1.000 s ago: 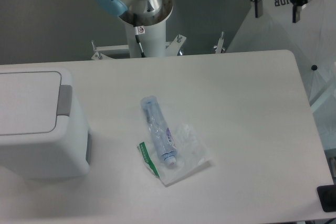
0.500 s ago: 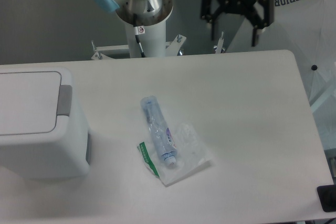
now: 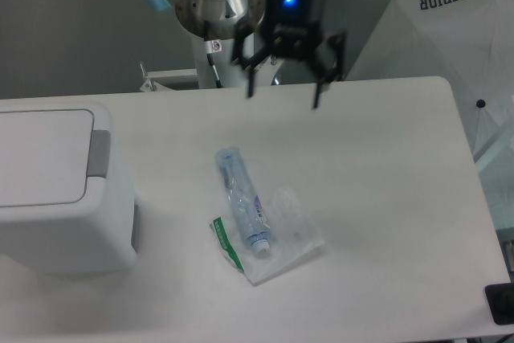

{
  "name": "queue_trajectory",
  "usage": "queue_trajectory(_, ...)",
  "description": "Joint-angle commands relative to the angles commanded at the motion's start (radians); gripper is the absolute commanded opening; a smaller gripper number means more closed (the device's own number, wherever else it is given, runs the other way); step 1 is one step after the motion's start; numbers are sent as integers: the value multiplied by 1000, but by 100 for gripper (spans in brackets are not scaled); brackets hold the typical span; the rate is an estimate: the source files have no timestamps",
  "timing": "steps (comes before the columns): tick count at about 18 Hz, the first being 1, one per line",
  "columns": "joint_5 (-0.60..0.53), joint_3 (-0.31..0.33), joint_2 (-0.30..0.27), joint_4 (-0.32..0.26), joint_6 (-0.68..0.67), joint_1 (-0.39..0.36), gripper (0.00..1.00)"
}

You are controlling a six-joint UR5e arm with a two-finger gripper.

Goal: Open the trash can
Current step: 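Move the open gripper over the lid edge of the white trash can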

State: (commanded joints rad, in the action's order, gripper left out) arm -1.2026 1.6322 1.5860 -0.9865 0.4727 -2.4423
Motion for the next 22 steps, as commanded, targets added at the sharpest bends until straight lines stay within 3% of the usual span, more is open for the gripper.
queue_trajectory(5,0,-21,46,6,-169,89,100)
queue_trajectory(11,31,-9,68,49,-331,130,100)
queue_trajectory(22,32,29,65,52,-364,193,100)
